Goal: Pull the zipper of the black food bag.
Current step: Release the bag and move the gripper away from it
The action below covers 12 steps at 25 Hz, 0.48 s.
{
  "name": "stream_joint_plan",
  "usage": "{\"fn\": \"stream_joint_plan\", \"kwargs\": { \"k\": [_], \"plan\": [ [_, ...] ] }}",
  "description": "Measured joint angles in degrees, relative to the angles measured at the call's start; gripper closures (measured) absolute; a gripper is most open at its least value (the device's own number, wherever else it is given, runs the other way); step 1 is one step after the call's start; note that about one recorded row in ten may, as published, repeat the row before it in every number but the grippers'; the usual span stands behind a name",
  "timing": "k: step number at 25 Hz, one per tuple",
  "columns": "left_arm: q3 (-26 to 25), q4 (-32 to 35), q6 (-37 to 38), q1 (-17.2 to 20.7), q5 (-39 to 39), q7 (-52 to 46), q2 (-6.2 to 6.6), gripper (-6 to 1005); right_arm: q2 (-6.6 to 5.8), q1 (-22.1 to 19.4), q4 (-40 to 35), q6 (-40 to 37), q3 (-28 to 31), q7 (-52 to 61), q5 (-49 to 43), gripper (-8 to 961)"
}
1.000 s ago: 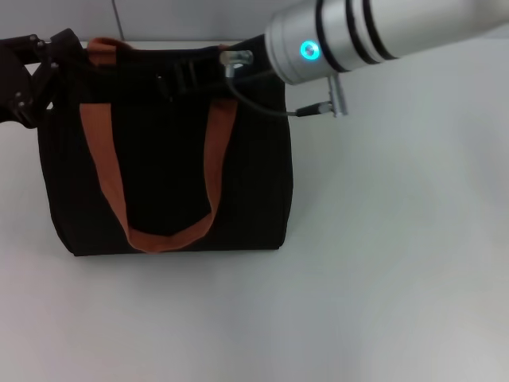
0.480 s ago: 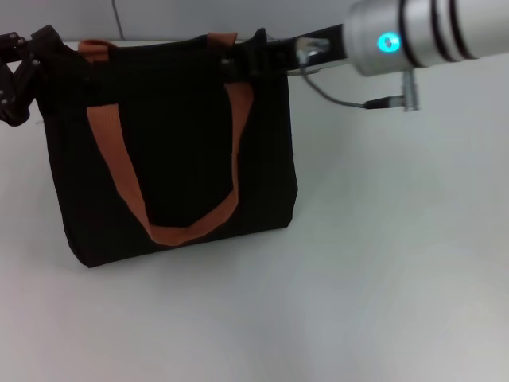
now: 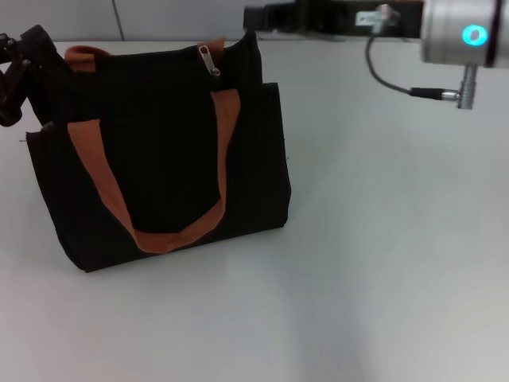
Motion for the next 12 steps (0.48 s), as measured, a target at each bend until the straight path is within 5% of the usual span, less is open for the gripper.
{"fn": "stream_joint_plan", "kwargs": {
  "k": [3, 12],
  "plan": [
    [-0.5, -0.2, 0.0, 0.2, -0.1, -0.7, -0.17, 908, -0.09, 0.3, 12.7, -10.5, 5.9, -21.1, 14.8, 881],
    [0.0, -0.2, 0.3, 1.2, 0.6, -6.2, 0.38, 899, -1.14, 2.8, 32.2, -33.1, 13.8, -55.9, 18.1, 601]
  ]
}}
